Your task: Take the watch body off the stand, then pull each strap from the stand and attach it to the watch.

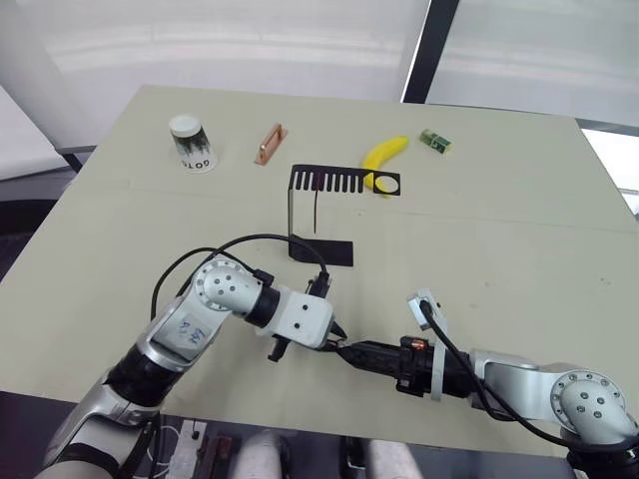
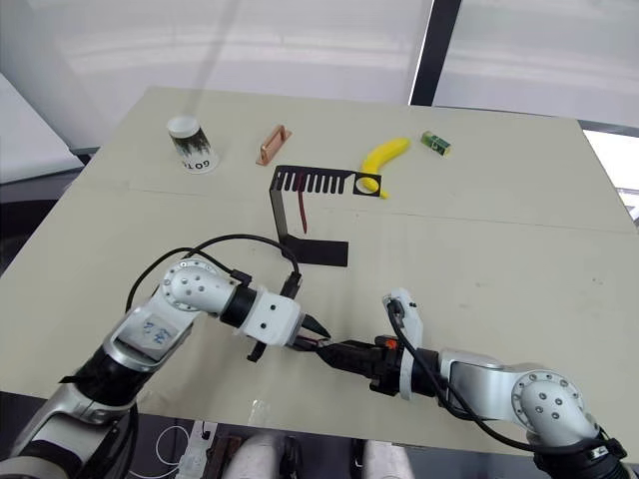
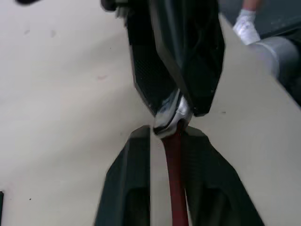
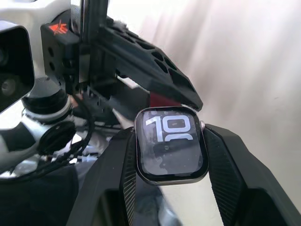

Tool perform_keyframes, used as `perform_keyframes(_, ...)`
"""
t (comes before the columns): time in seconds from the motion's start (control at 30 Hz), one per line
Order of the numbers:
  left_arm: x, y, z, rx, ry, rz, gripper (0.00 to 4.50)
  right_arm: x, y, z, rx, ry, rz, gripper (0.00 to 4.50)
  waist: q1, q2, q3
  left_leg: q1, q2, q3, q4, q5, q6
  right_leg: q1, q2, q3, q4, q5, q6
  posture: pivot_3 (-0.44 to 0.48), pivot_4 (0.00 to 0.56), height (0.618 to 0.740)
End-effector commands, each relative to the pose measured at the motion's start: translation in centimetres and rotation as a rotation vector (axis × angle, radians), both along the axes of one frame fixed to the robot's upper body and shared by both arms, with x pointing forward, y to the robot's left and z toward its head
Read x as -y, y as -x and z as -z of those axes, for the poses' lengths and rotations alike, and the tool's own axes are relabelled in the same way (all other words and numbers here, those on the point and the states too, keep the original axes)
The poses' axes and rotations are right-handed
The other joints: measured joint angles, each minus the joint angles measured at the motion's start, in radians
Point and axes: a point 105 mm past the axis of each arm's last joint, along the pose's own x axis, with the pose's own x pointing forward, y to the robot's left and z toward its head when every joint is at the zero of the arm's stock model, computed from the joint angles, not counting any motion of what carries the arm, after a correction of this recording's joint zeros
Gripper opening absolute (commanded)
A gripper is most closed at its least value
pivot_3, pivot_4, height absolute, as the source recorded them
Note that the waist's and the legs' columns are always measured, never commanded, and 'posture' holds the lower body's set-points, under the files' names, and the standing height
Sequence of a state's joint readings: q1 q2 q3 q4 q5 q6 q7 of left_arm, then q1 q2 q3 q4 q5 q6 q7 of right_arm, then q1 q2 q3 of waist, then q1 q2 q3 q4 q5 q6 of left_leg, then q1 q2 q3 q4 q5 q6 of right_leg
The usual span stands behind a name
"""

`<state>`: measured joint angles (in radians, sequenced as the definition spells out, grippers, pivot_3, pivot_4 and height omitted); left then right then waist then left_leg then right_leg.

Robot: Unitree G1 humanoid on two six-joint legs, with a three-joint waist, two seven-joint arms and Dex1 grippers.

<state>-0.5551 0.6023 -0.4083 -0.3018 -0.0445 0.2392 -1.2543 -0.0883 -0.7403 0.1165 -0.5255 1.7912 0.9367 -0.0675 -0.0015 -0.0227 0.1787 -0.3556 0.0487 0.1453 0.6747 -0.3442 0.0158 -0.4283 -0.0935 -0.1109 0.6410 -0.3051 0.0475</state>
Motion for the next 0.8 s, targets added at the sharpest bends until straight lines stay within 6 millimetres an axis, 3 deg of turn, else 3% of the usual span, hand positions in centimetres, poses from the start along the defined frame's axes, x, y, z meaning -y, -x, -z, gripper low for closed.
perform_keyframes(0.03, -5.2, 0.2, -1.0, -0.014, -0.034, -0.056, 2.48, 0.2, 1.4, -1.3, 0.120, 0.028, -0.088, 1.61, -0.002, 0.000, 0.000, 0.000, 0.000, 0.000, 0.000, 0.000, 0.000, 0.000, 0.000, 0.000, 0.000, 0.000, 0.000, 0.000, 0.150, 0.729)
perform_keyframes(0.13, -8.7, -0.1, -1.4, -0.059, -0.011, -0.128, 3.73, 0.7, 1.2, -1.9, 0.290, 0.113, -0.101, 1.61, -0.002, 0.000, 0.000, 0.000, 0.000, 0.000, 0.000, 0.000, 0.000, 0.000, 0.000, 0.000, 0.000, 0.000, 0.000, 0.000, 0.150, 0.729)
perform_keyframes(0.2, -10.1, -0.8, -2.2, -0.103, 0.078, -0.212, 3.85, 0.7, 0.8, -3.0, 0.464, 0.172, -0.117, 1.61, -0.004, 0.001, 0.000, 0.000, 0.000, 0.000, 0.000, 0.000, 0.000, 0.000, 0.000, 0.000, 0.001, 0.000, 0.000, 0.000, 0.150, 0.729)
perform_keyframes(0.23, -10.6, -1.0, -2.4, -0.111, 0.113, -0.236, 4.43, 0.6, 0.6, -3.5, 0.581, 0.237, -0.139, 1.61, -0.005, 0.001, 0.001, 0.001, 0.000, 0.000, 0.000, 0.000, 0.000, 0.000, 0.000, 0.000, 0.001, 0.000, 0.000, 0.000, 0.150, 0.729)
perform_keyframes(0.37, -11.6, -1.3, -3.4, -0.125, 0.246, -0.285, 4.50, 0.8, 0.5, -3.5, 1.053, 0.525, -0.306, 1.61, 0.000, 0.002, 0.001, 0.000, 0.000, 0.000, 0.001, -0.001, 0.000, 0.000, 0.000, 0.000, 0.000, 0.000, 0.000, 0.000, 0.150, 0.729)
perform_keyframes(0.47, -11.5, -1.2, -4.1, -0.133, 0.324, -0.285, 4.50, 0.8, 0.4, -4.2, 1.271, 0.583, -0.355, 1.61, 0.001, 0.002, 0.001, -0.002, 0.000, -0.001, 0.003, -0.002, 0.001, -0.001, -0.001, -0.001, -0.001, 0.000, 0.001, 0.000, 0.150, 0.729)
perform_keyframes(0.67, -10.7, -0.8, -4.0, -0.130, 0.338, -0.236, 4.50, 1.0, -0.1, -4.1, 1.471, 0.652, -0.378, 1.61, 0.001, 0.002, 0.001, -0.004, 0.000, 0.000, 0.006, -0.004, 0.000, -0.001, 0.000, -0.002, -0.002, 0.000, 0.002, 0.000, 0.150, 0.729)
perform_keyframes(0.8, -10.3, -0.5, -4.1, -0.139, 0.348, -0.208, 4.50, 1.4, 0.0, -3.3, 1.506, 0.675, -0.405, 1.61, -0.002, 0.002, 0.001, -0.002, 0.000, 0.001, 0.007, -0.004, 0.000, -0.001, 0.000, -0.001, 0.001, 0.000, 0.002, 0.000, 0.150, 0.729)
